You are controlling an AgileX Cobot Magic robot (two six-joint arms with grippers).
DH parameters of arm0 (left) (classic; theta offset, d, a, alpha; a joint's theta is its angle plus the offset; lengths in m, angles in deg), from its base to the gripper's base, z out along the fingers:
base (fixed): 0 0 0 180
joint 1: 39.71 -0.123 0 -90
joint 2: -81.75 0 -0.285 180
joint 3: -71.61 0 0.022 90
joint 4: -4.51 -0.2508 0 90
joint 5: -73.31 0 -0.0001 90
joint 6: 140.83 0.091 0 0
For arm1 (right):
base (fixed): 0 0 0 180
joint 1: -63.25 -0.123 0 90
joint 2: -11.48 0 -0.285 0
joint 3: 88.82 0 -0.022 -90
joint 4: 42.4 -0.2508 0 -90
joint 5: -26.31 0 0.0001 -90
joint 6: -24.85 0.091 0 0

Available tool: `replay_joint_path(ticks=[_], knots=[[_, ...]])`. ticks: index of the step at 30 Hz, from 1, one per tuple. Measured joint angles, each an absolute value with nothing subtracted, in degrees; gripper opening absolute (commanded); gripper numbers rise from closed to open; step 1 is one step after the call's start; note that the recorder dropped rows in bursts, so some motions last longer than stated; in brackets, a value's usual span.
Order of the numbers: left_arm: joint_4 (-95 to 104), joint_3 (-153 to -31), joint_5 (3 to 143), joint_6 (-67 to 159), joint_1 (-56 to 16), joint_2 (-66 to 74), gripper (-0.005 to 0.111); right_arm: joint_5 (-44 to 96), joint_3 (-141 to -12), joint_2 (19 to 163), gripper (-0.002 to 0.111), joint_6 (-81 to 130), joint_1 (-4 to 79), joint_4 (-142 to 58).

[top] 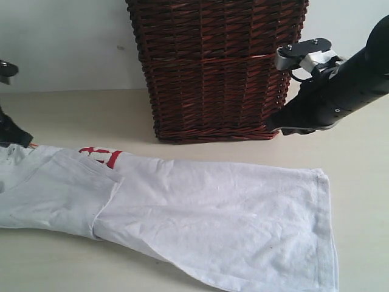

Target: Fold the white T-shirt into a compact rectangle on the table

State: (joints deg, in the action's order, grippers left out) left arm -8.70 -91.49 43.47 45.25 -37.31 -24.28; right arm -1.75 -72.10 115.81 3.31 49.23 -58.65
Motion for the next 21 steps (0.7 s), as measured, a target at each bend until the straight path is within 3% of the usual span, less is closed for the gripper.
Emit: replay_joint_path(ticks=[2, 4, 12, 14, 16, 21], knots=[[-6.22, -91.59, 41.5, 44.42, -40.45, -24.28, 0.055, -2.5, -72.1, 115.81, 0.034, 3.08, 49.23, -60.26], [-3.05, -91.59, 40.75, 44.17, -43.8, -24.85, 0.053, -4.13, -72.97, 115.81, 0.037, 2.43, 49.23, -63.34], [12.46, -96.87, 34.95, 53.55, -52.28, -33.69, 0.053, -19.29, -74.44, 114.15, 0.033, -11.24, 49.23, -77.43], [19.78, -100.66, 30.68, 61.46, -53.8, -38.61, 0.059, -22.52, -74.44, 113.5, 0.033, -15.04, 49.23, -79.99], [21.82, -103.85, 29.71, 64.62, -54.71, -42.19, 0.065, -22.88, -74.44, 113.21, 0.033, -17.06, 49.23, -80.78], [21.47, -108.22, 28.0, 67.07, -56.47, -46.81, 0.065, -21.48, -74.44, 113.11, 0.033, -19.45, 49.23, -81.15]])
